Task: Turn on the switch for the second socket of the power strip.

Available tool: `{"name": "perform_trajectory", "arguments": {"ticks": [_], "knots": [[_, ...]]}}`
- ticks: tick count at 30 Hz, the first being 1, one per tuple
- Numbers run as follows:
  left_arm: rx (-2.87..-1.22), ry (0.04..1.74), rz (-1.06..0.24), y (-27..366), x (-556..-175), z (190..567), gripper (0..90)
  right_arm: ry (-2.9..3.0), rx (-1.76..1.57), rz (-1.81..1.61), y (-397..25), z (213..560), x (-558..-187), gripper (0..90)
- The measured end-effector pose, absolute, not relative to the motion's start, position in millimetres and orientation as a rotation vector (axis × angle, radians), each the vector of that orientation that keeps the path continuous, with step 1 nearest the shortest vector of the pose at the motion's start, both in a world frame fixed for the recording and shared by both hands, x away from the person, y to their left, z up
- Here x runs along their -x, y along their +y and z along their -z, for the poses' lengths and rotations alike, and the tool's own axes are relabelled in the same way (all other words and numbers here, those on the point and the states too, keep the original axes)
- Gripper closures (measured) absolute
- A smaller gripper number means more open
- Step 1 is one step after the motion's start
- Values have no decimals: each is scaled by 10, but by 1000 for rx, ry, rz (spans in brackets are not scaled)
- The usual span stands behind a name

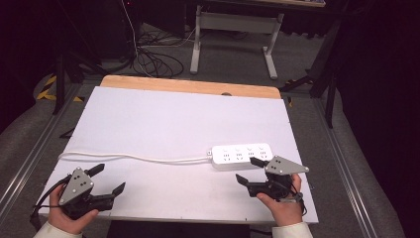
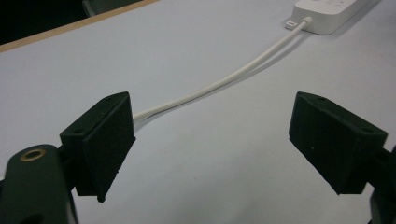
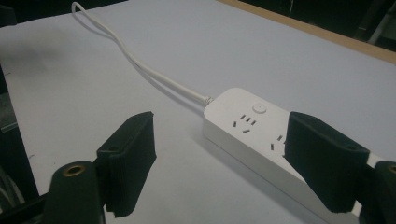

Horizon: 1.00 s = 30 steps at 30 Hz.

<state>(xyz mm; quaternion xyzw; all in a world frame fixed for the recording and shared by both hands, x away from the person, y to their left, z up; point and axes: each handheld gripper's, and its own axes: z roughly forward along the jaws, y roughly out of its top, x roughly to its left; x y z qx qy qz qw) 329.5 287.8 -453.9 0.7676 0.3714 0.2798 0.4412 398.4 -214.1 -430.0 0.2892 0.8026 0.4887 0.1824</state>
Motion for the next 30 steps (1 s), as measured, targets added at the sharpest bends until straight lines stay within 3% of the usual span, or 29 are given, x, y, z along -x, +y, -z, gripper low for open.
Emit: {"name": "perform_trajectory", "arguments": {"ticks": [13,30], "knots": [[-1863,928,-639,2926,-3308,4542,121,2270,-871,-1404,-2253,4598,-4006,234],[-1891,886,-706,2906,-3312,4558,111,2273,-957,-1372,-2315,4843,-4037,191]]}}
